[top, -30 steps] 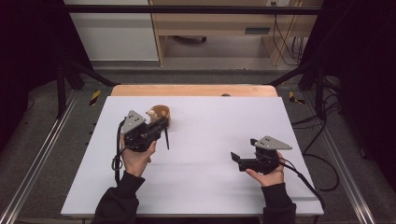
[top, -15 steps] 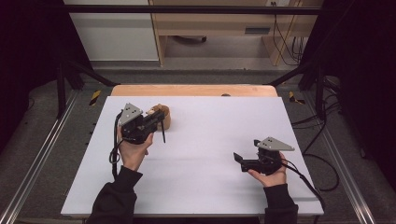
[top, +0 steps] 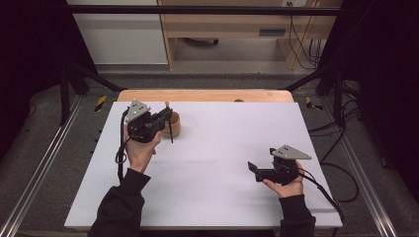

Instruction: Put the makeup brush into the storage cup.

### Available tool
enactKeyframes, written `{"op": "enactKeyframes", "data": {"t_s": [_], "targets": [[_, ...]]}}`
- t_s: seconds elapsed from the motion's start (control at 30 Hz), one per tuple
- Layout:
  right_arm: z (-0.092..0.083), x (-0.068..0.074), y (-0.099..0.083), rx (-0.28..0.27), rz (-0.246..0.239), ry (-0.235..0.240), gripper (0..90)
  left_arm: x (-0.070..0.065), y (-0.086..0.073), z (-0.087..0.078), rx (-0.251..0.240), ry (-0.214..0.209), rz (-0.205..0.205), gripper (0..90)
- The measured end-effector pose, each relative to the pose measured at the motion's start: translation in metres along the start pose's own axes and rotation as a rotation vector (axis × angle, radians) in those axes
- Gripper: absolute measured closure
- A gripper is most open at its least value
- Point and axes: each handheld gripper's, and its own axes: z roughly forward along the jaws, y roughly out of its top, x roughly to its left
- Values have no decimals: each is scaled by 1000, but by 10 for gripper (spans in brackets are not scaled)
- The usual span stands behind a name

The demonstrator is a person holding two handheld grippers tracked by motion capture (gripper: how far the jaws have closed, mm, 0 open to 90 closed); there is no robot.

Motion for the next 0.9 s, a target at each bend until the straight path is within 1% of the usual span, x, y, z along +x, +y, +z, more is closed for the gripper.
{"op": "enactKeyframes", "data": {"t_s": [0.1,0.3,0.43,0.53,0.63,0.73,0.9], "targets": [[0,-1,-1,1,2,-2,48,3,5,6,-2,10,3,833],[0,-1,0,-1,4,-3,46,9,11,12,1,27,4,833],[0,-1,0,0,4,-6,45,13,12,15,0,33,-1,834],[1,-1,-1,2,2,-6,44,17,11,21,11,38,-8,833],[0,-1,0,1,4,-7,44,19,11,24,15,41,-8,833],[0,-2,0,3,4,-9,44,22,12,31,28,51,0,833],[1,-2,-1,2,7,-9,43,23,15,35,28,59,12,833]]}}
